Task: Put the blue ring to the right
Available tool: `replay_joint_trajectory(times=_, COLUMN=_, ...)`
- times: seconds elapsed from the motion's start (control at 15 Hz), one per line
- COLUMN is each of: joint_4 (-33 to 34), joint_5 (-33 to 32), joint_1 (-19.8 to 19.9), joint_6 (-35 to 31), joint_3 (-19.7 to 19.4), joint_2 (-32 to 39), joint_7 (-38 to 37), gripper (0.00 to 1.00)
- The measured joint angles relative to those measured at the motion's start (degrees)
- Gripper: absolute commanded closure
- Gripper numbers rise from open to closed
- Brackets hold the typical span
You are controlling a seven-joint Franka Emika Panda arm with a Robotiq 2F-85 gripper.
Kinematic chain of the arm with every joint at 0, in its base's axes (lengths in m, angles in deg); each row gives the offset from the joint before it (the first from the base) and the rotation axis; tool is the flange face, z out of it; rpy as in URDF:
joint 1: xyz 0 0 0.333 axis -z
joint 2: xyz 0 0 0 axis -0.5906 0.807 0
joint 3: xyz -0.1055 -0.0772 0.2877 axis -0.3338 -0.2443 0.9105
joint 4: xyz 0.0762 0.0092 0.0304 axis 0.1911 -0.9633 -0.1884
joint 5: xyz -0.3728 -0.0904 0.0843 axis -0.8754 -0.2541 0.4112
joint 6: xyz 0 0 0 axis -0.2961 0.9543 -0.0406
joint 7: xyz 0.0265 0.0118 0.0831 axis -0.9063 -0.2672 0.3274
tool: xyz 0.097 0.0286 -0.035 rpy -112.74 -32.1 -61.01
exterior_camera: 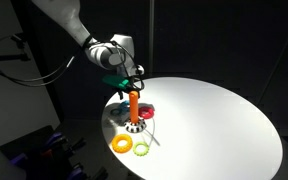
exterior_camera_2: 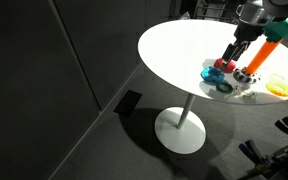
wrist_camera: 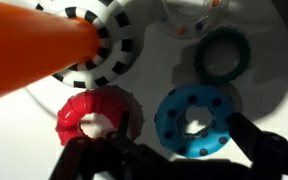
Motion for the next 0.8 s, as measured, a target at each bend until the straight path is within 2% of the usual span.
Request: replay_joint_trajectory(times=0.8, joint_4=0.6, joint_5=-0.9, joint_1=-0.1, joint_6=-7.7, joint_3=0.3, joint_2=4.8, joint_7=-2.1, gripper=0.00)
